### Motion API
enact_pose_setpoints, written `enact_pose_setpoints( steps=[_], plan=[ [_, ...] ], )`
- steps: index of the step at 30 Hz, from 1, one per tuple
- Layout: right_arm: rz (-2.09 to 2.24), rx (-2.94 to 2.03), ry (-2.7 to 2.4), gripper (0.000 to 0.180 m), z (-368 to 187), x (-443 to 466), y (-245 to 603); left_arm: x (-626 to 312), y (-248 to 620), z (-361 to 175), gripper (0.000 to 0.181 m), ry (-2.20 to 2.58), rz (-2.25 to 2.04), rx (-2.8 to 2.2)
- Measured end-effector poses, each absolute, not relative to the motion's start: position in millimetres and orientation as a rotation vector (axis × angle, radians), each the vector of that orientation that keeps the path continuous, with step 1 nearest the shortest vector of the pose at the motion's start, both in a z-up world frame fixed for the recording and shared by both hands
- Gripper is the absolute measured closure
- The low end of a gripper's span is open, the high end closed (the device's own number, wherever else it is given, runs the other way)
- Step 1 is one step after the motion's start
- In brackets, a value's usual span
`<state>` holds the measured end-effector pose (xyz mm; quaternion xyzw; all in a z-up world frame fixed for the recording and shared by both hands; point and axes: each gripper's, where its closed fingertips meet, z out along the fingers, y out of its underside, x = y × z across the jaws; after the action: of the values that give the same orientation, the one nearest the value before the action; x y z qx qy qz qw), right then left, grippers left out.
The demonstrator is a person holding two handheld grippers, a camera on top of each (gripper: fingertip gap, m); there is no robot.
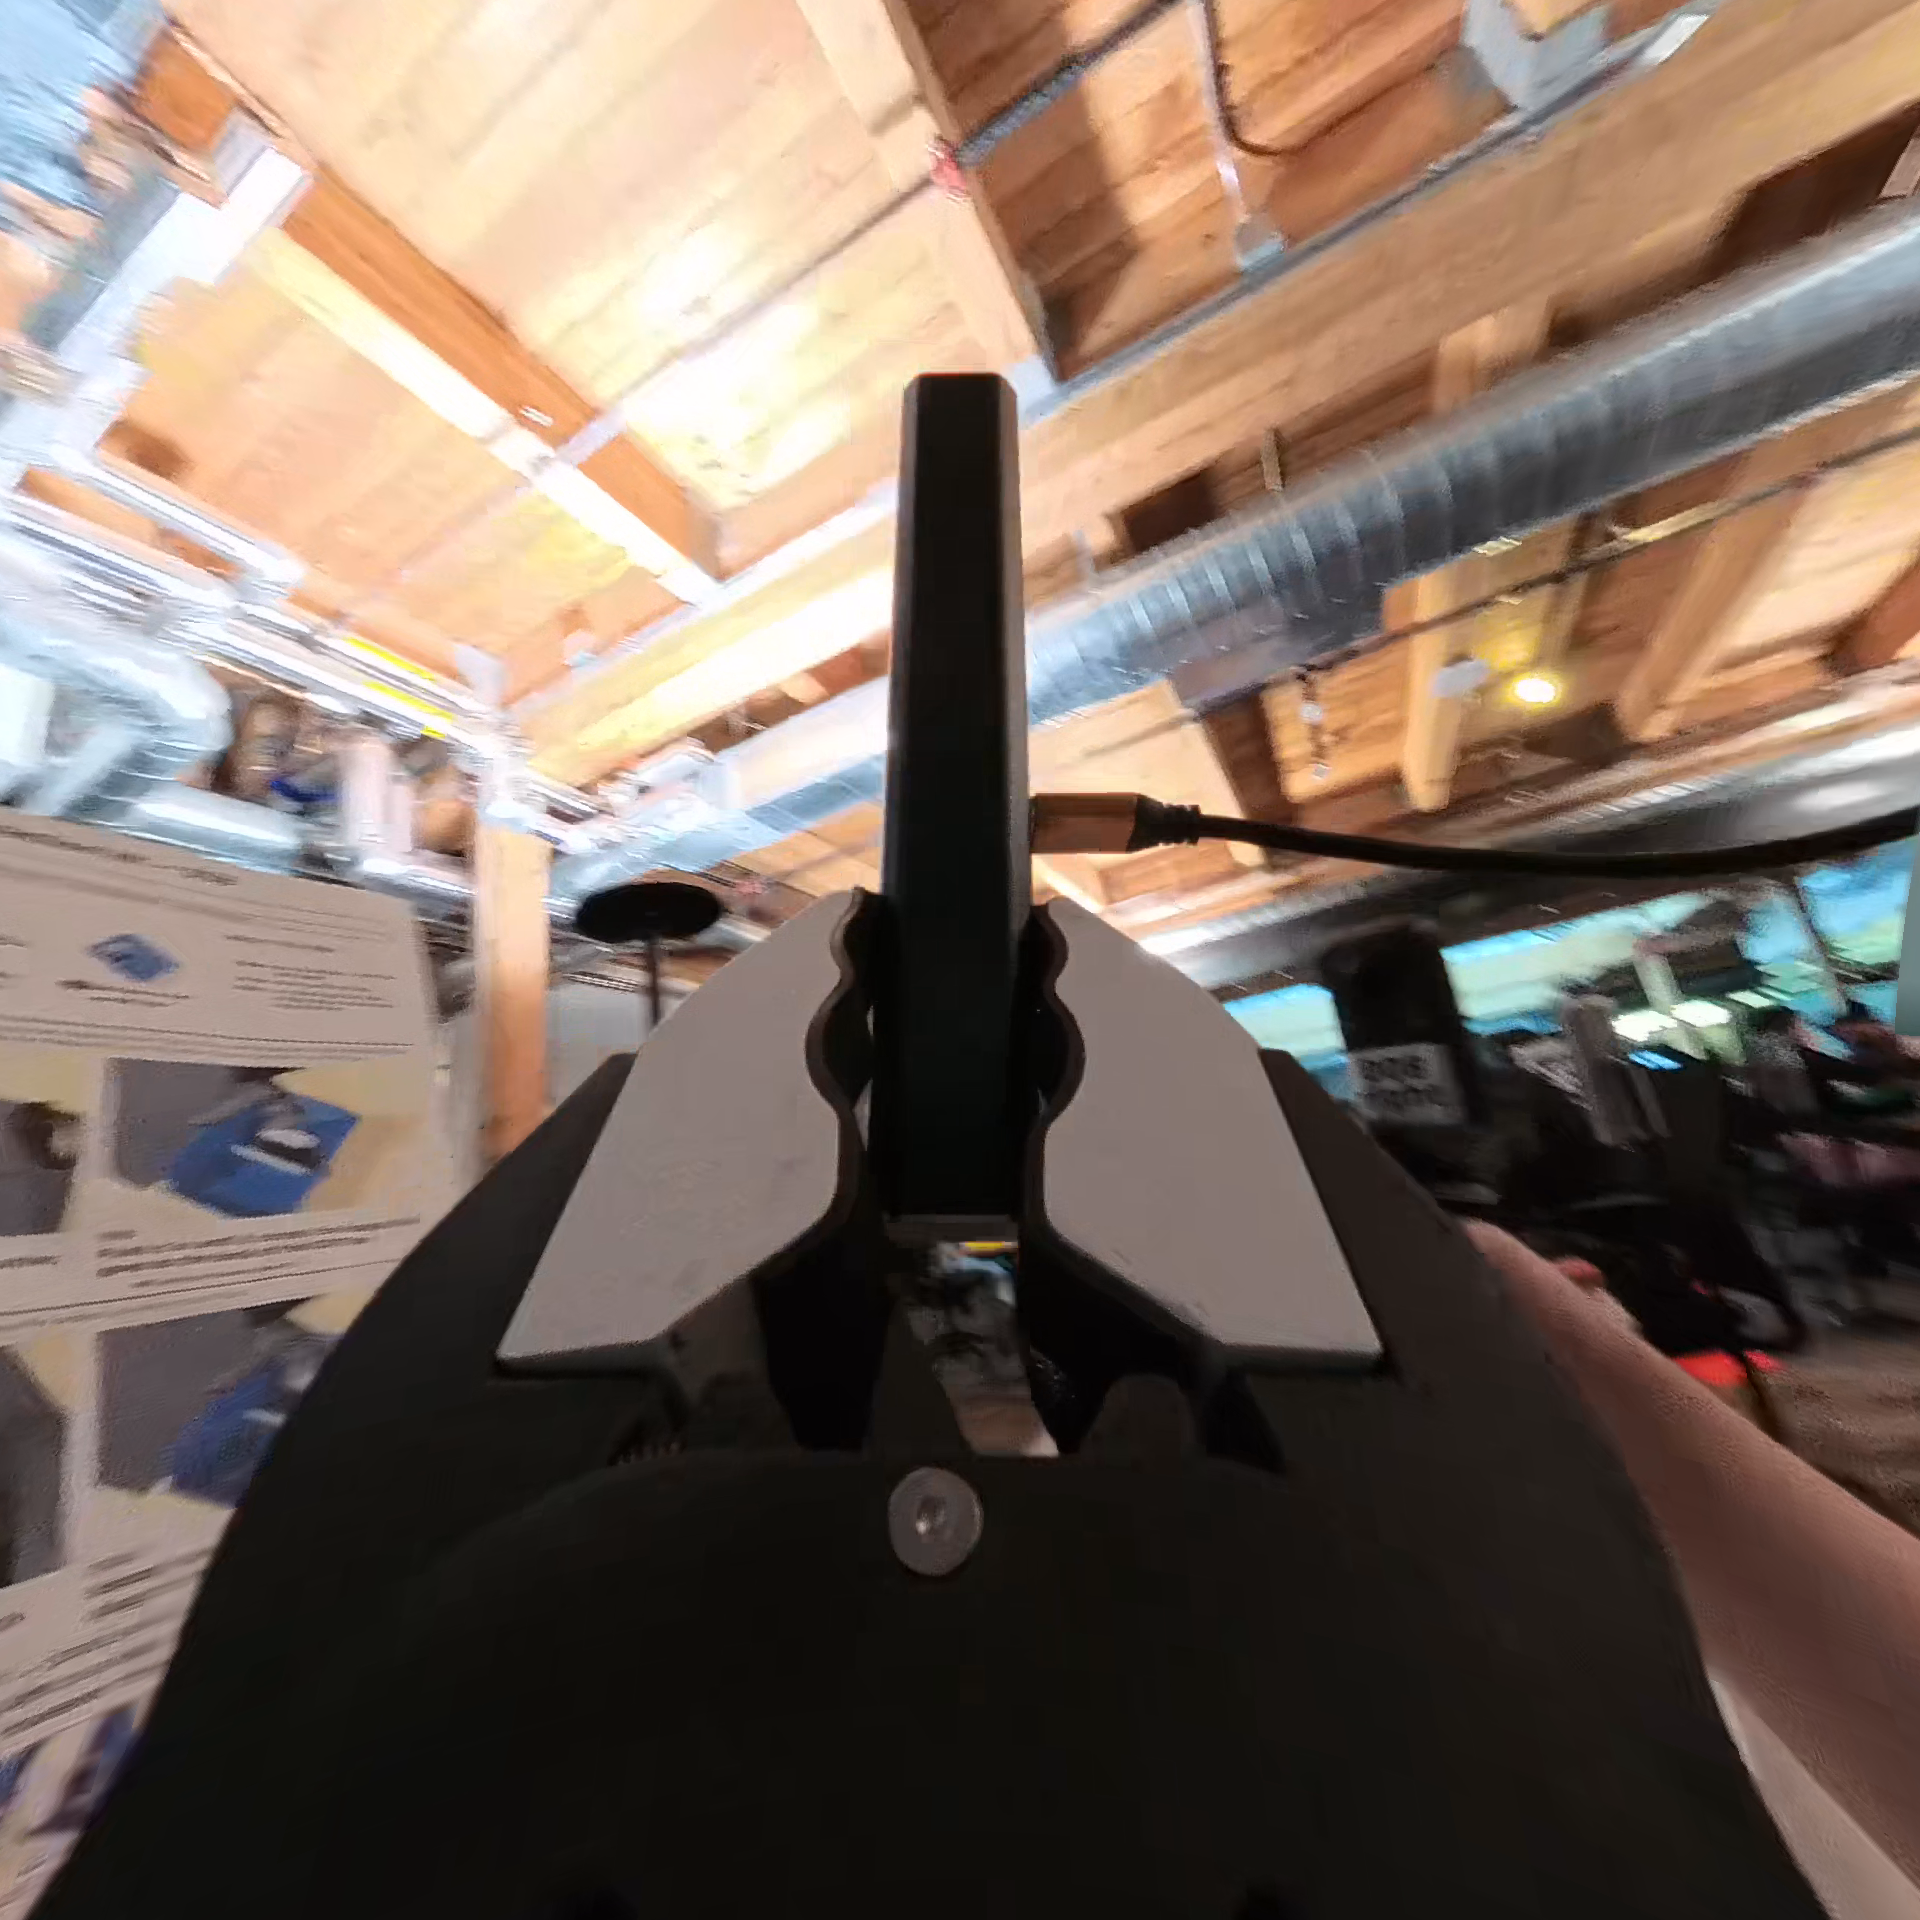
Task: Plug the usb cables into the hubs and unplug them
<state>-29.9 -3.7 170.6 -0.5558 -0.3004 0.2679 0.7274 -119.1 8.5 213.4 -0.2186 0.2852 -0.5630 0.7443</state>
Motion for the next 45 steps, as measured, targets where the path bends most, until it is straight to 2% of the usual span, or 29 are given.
enact_pose_setpoints(
  steps=[4,10,13,14,18,20,24,26,28,31,34,37,45],
  plan=[
    [0.796,-1.008,-0.599,0.13,200,-26,-23,-93,-14,195,0.155,0.851,-1.412,-0.437],
    [0.75,-0.938,-0.584,0.118,213,-24,-34,-48,-13,155,0.155,1.045,-1.547,-0.549],
    [0.717,-1.028,-0.574,0.124,198,-18,-16,-32,-17,132,0.155,1.165,-1.588,-0.606],
    [0.771,-1.021,-0.631,0.143,194,-21,-20,-30,-16,128,0.155,1.178,-1.612,-0.627],
    [0.957,-1.09,-0.655,0.149,175,-18,-7,-33,-6,109,0.154,1.195,-1.663,-0.692],
    [1.012,-1.142,-0.627,0.149,164,-14,6,-47,8,91,0.14,1.204,-1.64,-0.761],
    [1.016,-1.302,-0.609,0.149,131,-20,34,-100,103,51,0.152,0.866,-1.43,-1.155],
    [0.97,-1.397,-0.681,0.15,105,-39,49,-142,144,54,0.156,0.559,-1.43,-1.253],
    [0.943,-1.479,-0.788,0.15,75,-66,65,-178,147,78,0.161,0.394,-1.521,-1.141],
    [0.955,-1.515,-1.034,0.15,31,-114,81,-199,125,112,0.159,0.407,-1.519,-0.984],
    [1.01,-1.536,-1.167,0.149,-2,-145,98,-186,111,117,0.154,0.558,-1.367,-1.067],
    [1.023,-1.513,-1.201,0.15,-18,-159,113,-183,101,123,0.148,0.643,-1.252,-1.072],
    [1.089,-1.443,-1.31,0.15,-33,-172,121,-209,99,128,0.147,0.642,-1.243,-1.069]
  ],
)
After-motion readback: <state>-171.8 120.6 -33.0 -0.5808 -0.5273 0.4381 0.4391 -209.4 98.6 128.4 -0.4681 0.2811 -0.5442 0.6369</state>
